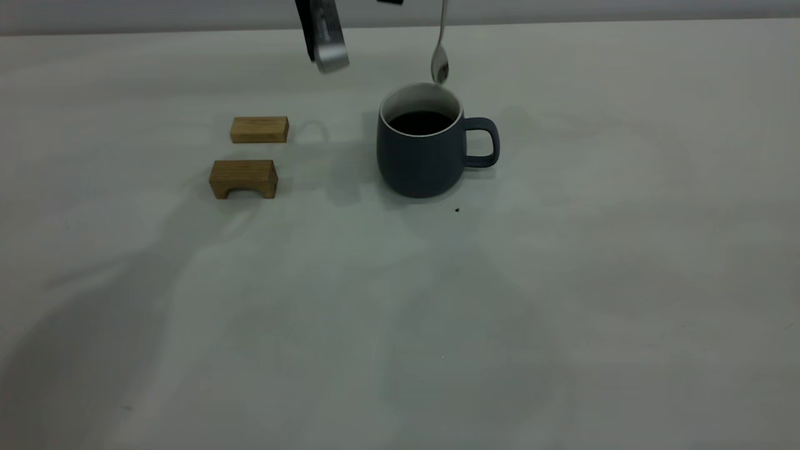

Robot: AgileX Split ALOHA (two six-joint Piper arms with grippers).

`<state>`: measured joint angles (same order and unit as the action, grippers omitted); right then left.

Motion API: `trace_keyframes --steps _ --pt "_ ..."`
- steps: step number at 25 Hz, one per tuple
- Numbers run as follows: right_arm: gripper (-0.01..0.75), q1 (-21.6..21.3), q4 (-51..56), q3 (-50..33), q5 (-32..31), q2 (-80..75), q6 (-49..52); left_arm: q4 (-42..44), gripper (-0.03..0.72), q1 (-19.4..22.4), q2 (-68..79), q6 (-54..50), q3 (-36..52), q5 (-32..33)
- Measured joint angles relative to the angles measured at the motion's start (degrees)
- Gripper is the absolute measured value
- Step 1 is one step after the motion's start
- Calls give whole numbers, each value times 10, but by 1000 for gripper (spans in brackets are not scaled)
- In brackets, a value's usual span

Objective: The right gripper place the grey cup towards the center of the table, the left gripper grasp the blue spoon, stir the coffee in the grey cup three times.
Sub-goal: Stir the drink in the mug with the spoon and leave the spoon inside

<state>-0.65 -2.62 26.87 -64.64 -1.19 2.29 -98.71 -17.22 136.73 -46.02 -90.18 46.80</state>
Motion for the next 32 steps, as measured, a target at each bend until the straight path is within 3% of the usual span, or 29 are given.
trace_keyframes --steps 13,23,32 --pt "592 0 0 0 0 0 0 2 127 2 52 -39 0 -2" --pt "592 0 0 0 0 0 0 -1 125 34 65 -39 -1 -15" --pt "592 0 0 0 0 0 0 -5 125 10 76 -39 -14 -37"
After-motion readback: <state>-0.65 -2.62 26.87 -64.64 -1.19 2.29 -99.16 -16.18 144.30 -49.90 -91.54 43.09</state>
